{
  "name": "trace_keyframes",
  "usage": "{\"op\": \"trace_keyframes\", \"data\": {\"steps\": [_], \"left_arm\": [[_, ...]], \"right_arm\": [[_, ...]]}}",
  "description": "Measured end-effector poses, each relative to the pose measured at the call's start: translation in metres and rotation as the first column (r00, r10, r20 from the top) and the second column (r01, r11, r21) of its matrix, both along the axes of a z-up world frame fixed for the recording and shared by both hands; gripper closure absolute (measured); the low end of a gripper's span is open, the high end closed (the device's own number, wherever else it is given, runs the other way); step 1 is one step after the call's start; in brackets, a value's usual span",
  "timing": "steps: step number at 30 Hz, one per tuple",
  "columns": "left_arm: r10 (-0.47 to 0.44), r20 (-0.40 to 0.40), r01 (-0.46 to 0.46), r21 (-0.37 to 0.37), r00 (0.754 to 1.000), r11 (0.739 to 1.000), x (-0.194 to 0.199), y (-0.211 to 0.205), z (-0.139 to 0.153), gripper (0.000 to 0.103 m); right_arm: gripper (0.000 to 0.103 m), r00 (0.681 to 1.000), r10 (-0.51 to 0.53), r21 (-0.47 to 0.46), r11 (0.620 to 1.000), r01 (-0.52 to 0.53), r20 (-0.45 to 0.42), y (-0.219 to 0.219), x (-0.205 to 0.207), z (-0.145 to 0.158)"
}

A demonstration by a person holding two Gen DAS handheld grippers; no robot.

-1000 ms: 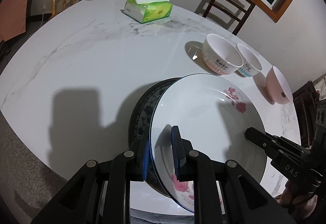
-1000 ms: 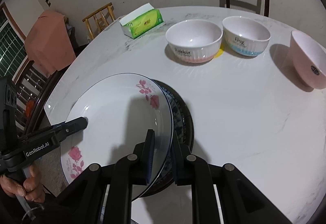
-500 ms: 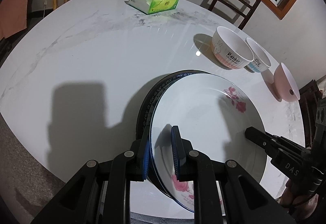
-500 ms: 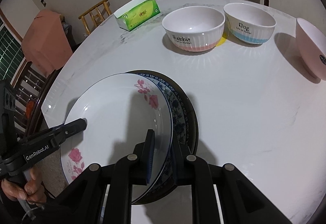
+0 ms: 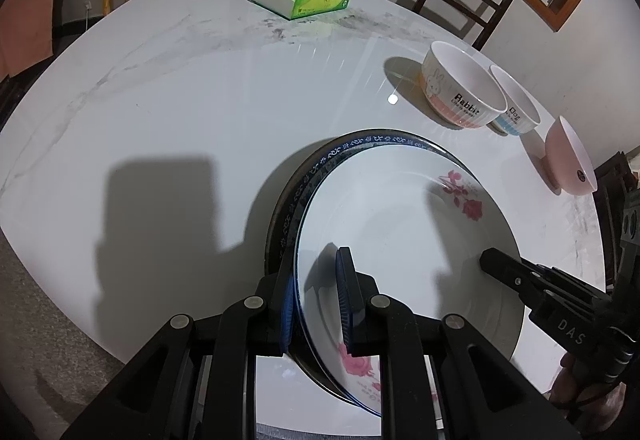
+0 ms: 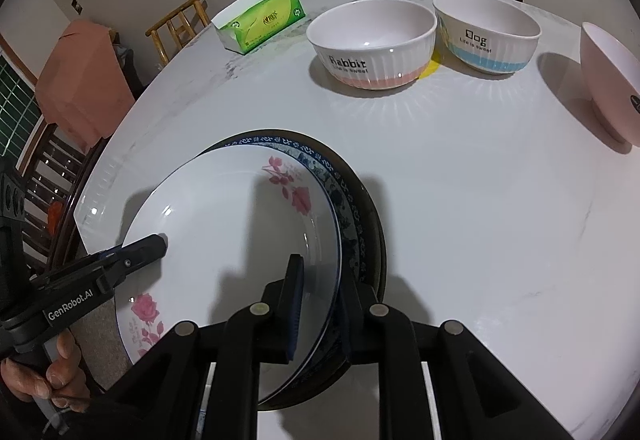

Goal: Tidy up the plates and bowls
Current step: 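Carry the held plate over the blue-and-white plate stack and lower it, then open the left gripper and withdraw it from the plate stack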

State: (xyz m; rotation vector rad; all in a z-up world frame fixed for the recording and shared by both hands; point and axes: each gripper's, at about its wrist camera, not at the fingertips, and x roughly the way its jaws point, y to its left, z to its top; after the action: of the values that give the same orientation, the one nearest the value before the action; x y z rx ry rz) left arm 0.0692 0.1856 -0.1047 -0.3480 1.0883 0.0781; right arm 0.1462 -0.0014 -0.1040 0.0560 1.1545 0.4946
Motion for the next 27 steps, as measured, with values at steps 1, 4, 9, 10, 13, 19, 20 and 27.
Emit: {"op": "trace_keyframes", "data": {"steps": [1, 4, 9, 10, 13, 19, 20, 27], "left_arm": [[0.001, 0.000, -0.001, 0.000, 1.000, 1.000, 0.000, 0.000, 0.000, 0.088], [0.000, -0.001, 0.000, 0.000, 1.000, 1.000, 0.001, 0.000, 0.000, 0.087], [0.004, -0.008, -0.004, 0.003, 1.000, 1.000, 0.002, -0.001, 0.000, 0.087], [0.005, -0.011, -0.005, 0.006, 1.000, 1.000, 0.002, -0.001, 0.000, 0.087], [0.003, -0.019, -0.003, 0.010, 1.000, 1.000, 0.004, -0.003, 0.000, 0.082], [-0.003, -0.028, 0.003, 0.019, 1.000, 1.000, 0.008, -0.009, 0.001, 0.069], [-0.001, -0.026, 0.002, 0.027, 1.000, 1.000, 0.008, -0.009, 0.002, 0.067], [-0.009, 0.005, 0.009, 0.066, 1.000, 0.998, 0.009, -0.014, 0.011, 0.060]], "right_arm": [[0.085, 1.000, 0.000, -0.001, 1.000, 0.000, 0.002, 0.000, -0.001, 0.000], [0.085, 1.000, -0.004, -0.005, 1.000, 0.004, 0.008, 0.000, -0.001, 0.001], [0.079, 1.000, 0.010, -0.033, 0.999, -0.009, 0.024, 0.005, -0.003, 0.002], [0.076, 1.000, 0.014, -0.037, 0.999, -0.013, 0.026, 0.006, -0.003, 0.002], [0.071, 0.999, 0.019, -0.043, 0.999, -0.018, 0.026, 0.009, -0.005, 0.003], [0.069, 1.000, 0.009, -0.050, 0.999, -0.009, -0.001, 0.010, -0.002, 0.004], [0.069, 1.000, 0.008, -0.055, 0.998, -0.008, -0.006, 0.011, -0.002, 0.005], [0.066, 1.000, 0.014, -0.079, 0.997, -0.013, 0.020, 0.013, -0.002, 0.011]]}}
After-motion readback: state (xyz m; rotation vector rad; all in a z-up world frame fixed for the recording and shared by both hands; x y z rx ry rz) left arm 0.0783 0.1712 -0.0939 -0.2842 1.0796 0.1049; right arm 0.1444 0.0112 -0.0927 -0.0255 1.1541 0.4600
